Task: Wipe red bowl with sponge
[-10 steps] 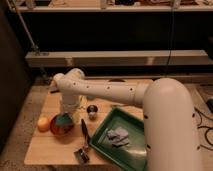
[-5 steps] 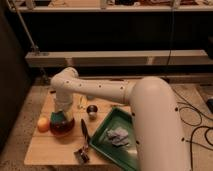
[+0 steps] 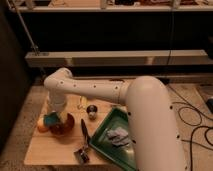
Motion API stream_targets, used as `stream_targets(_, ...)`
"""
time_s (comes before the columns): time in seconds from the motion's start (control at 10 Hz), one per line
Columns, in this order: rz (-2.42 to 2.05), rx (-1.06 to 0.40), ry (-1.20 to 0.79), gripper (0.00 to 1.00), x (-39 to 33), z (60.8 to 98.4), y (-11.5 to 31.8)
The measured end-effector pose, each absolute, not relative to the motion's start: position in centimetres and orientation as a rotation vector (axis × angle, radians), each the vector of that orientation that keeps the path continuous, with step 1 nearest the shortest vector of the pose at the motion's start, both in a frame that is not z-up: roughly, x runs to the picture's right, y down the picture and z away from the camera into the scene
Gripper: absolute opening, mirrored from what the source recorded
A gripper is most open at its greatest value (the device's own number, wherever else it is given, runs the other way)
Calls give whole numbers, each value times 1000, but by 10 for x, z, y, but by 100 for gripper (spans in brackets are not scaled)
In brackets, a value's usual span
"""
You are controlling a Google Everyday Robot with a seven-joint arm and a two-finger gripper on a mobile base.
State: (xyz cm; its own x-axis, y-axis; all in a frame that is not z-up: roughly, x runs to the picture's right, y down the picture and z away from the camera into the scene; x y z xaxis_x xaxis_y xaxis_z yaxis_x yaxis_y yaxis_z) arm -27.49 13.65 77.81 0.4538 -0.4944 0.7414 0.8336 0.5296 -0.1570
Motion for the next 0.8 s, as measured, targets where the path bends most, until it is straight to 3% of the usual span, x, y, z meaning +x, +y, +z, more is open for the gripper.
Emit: stream_targets(0.8, -875, -611, -703, 0, -235, 756, 173)
